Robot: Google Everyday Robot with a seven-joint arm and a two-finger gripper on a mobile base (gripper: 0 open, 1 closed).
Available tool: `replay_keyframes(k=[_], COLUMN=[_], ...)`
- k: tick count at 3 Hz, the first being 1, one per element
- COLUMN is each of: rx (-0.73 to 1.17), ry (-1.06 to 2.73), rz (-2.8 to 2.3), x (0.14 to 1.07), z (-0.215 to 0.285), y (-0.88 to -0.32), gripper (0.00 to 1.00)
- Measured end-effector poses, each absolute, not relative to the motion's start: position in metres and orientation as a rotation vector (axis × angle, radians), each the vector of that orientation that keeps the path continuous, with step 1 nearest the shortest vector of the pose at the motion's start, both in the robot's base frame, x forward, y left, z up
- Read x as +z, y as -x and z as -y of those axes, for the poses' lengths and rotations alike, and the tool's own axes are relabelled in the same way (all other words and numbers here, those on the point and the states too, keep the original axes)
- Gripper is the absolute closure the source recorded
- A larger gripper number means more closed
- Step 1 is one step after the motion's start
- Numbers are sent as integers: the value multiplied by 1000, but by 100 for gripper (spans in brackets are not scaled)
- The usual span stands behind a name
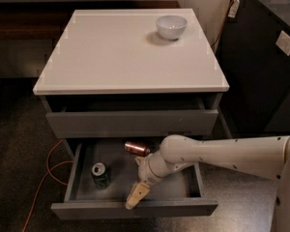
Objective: Pick green can from middle drawer and place on counter
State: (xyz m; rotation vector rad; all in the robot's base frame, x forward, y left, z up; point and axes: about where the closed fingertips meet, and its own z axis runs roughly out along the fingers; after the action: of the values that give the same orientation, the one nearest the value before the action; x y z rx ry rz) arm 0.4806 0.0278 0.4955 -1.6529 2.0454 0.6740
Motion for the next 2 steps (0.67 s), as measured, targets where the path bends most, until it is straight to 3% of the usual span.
replay_keyframes(k=[2], rx=[545], ry=[1644], rz=[-2003], x=[486], z=[-56], y=[-542], gripper=[0])
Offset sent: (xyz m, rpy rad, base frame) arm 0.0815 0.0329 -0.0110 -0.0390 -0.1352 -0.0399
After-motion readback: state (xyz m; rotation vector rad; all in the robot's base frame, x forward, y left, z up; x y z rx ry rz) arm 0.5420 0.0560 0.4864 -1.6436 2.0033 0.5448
